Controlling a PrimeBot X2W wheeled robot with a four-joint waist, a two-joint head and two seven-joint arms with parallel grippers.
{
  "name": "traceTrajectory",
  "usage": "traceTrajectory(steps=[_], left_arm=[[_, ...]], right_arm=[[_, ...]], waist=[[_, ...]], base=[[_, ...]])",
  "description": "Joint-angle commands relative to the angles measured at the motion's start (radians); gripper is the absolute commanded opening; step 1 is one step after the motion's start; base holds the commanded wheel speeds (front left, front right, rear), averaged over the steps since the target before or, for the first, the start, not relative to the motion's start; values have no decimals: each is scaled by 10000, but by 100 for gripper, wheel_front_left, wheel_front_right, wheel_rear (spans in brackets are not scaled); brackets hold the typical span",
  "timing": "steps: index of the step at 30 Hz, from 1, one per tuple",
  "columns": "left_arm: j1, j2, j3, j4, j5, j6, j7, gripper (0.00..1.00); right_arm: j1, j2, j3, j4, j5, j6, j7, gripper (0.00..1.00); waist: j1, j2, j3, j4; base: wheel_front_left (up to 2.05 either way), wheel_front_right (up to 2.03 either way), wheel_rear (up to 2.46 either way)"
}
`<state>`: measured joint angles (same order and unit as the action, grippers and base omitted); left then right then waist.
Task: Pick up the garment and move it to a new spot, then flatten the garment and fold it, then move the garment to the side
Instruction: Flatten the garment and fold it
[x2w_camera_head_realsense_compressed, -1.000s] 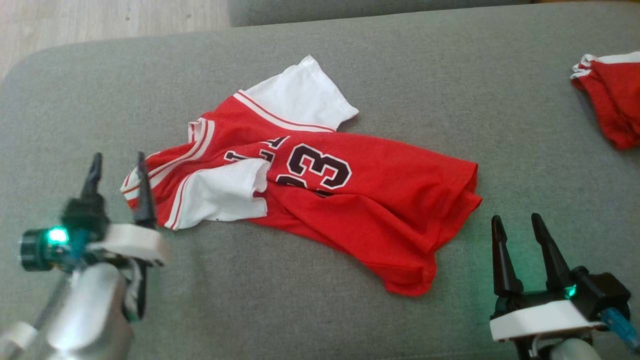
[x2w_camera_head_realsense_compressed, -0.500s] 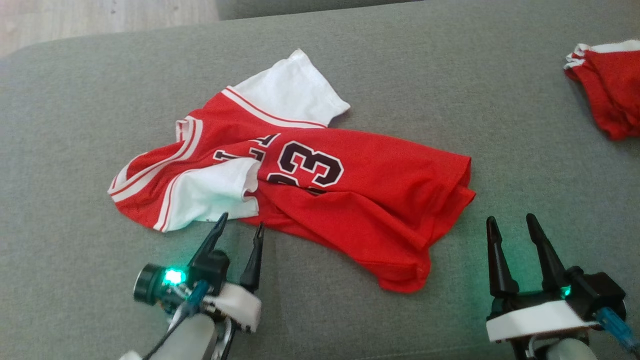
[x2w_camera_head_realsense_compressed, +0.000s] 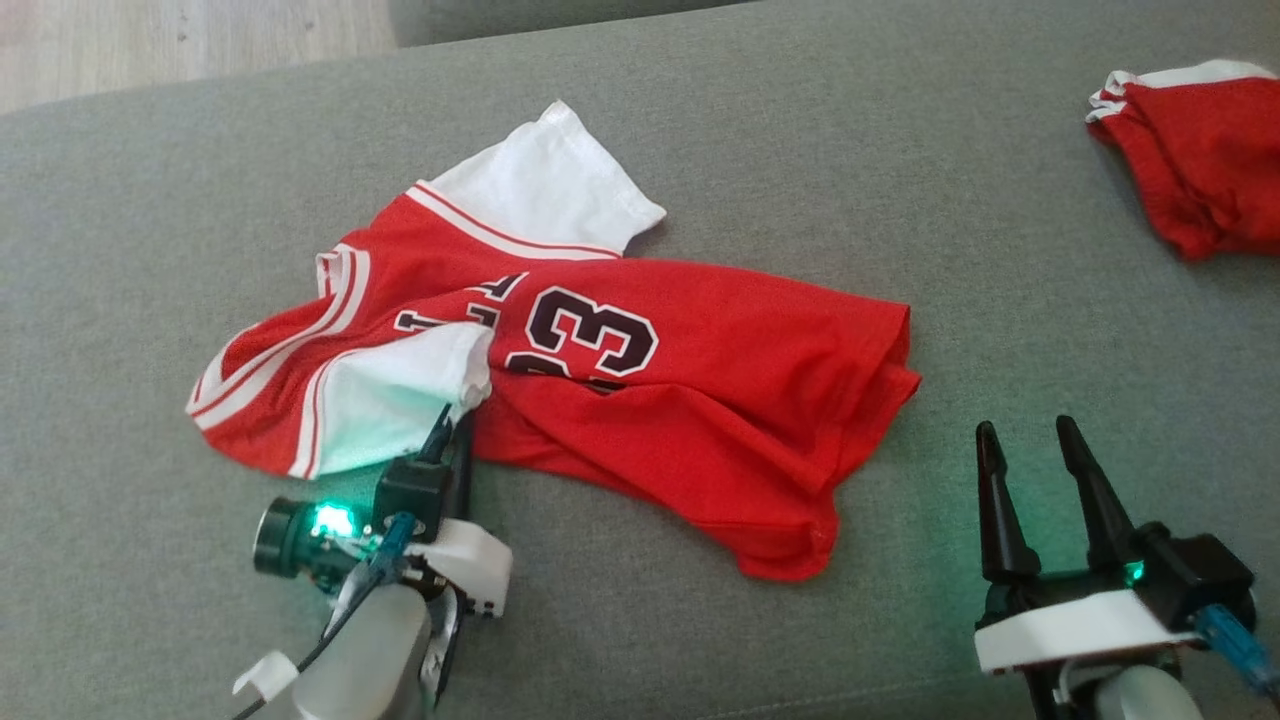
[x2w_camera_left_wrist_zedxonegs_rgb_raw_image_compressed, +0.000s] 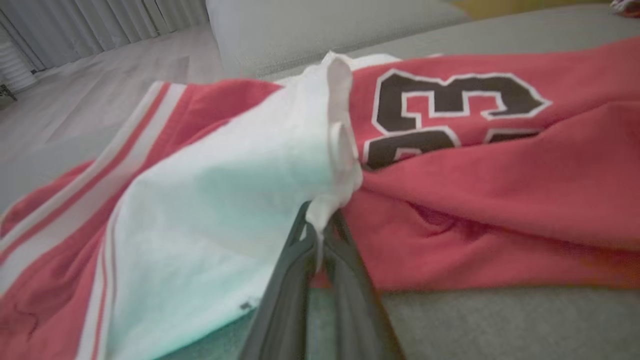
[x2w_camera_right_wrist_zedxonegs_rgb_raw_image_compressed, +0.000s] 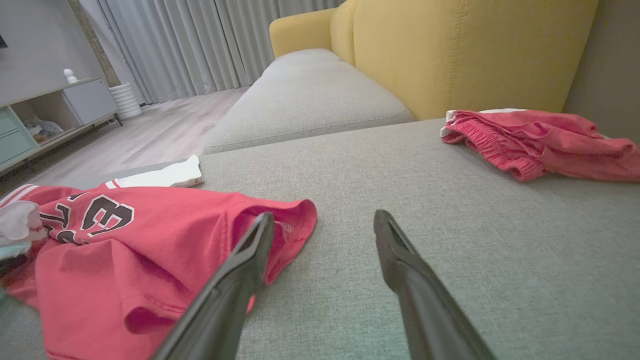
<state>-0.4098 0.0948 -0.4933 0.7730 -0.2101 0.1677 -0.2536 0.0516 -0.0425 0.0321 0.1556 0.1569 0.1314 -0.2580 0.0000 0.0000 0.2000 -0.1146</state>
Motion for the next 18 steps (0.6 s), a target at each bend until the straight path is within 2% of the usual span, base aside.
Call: traceTrajectory(steps=[1, 9, 12, 15, 18], left_arm=[[-187, 124, 330, -347, 47, 86, -81, 0], [768, 435, 403, -2334, 280, 169, -82, 0], [1208, 786, 520, -3295, 450, 360, -82, 0], [1615, 1199, 642, -4088, 642, 589, -82, 0], [1871, 1516, 830, -4652, 687, 741, -82, 0]], right_arm=[[-164, -77, 200, -274, -28, -7, -38, 100], [78, -77, 418, -10, 163, -7, -38, 100], [169, -78, 706, 269, 253, -7, -38, 100], [289, -252, 1192, 463, 556, -7, -38, 100], [412, -726, 2167, 792, 1083, -7, -38, 100]], waist=[[0, 0, -25, 25], [0, 0, -228, 513], [0, 0, -317, 747], [0, 0, -365, 992], [0, 0, -340, 1172]], base=[[0, 0, 0], [0, 0, 0], [0, 0, 0], [0, 0, 0], [0, 0, 0]])
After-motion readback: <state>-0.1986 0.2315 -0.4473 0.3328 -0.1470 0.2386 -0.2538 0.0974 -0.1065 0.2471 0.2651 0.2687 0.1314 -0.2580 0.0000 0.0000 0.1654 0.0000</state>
